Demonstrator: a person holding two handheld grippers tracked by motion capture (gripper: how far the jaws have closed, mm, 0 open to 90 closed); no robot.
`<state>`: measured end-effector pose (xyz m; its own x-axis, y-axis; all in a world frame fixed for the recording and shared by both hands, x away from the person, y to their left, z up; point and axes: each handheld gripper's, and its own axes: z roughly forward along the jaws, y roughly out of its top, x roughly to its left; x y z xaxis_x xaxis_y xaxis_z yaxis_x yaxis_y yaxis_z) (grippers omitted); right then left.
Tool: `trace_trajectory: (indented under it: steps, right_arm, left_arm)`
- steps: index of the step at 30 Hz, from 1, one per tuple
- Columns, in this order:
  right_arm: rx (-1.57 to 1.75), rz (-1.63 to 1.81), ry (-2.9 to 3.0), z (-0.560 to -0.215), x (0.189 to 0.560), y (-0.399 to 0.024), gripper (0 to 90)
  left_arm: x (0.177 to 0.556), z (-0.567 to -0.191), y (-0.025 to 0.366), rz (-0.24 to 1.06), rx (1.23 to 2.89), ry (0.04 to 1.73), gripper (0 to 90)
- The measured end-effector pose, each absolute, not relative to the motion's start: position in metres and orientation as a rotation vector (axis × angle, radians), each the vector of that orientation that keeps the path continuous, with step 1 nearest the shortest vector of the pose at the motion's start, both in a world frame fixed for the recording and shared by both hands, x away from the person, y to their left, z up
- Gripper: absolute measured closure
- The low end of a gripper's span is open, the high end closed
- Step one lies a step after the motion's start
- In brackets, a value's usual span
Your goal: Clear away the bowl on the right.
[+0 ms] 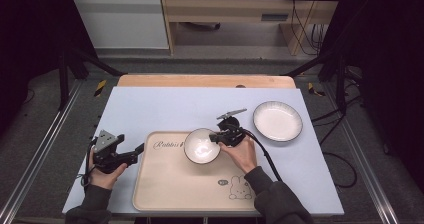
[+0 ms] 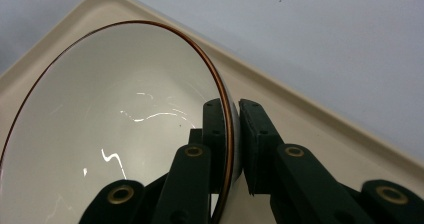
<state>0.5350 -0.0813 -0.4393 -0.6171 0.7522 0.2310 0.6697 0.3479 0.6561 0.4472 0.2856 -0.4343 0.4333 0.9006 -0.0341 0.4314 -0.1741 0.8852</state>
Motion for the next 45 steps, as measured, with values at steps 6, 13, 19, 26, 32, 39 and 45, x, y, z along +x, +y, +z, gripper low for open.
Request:
trace_trajectory:
  steps: [6,13,19,26,32,39,45]
  right_arm:
    - [1.324,1.126,2.499,-0.441,0.537,-0.082,82.3]
    - [1.329,1.112,2.496,-0.444,0.538,-0.082,82.4]
    - [1.312,1.085,2.487,-0.446,0.539,-0.081,82.5]
    - [1.292,1.065,2.481,-0.448,0.538,-0.08,82.1]
    - [1.266,1.077,2.461,-0.446,0.537,-0.08,79.0]
    - [1.226,1.086,2.402,-0.438,0.535,-0.085,66.7]
    - [1.176,1.13,2.312,-0.42,0.527,-0.092,51.9]
  left_arm:
    - [0.447,-0.434,0.286,0.651,1.786,1.145,17.2]
    - [0.447,-0.435,0.285,0.65,1.788,1.145,17.3]
    - [0.447,-0.435,0.285,0.647,1.788,1.146,17.3]
    - [0.448,-0.436,0.284,0.649,1.793,1.144,17.3]
    - [0.447,-0.436,0.284,0.649,1.795,1.143,17.3]
    - [0.447,-0.435,0.284,0.65,1.791,1.144,17.3]
    - [0.446,-0.434,0.285,0.652,1.788,1.143,17.3]
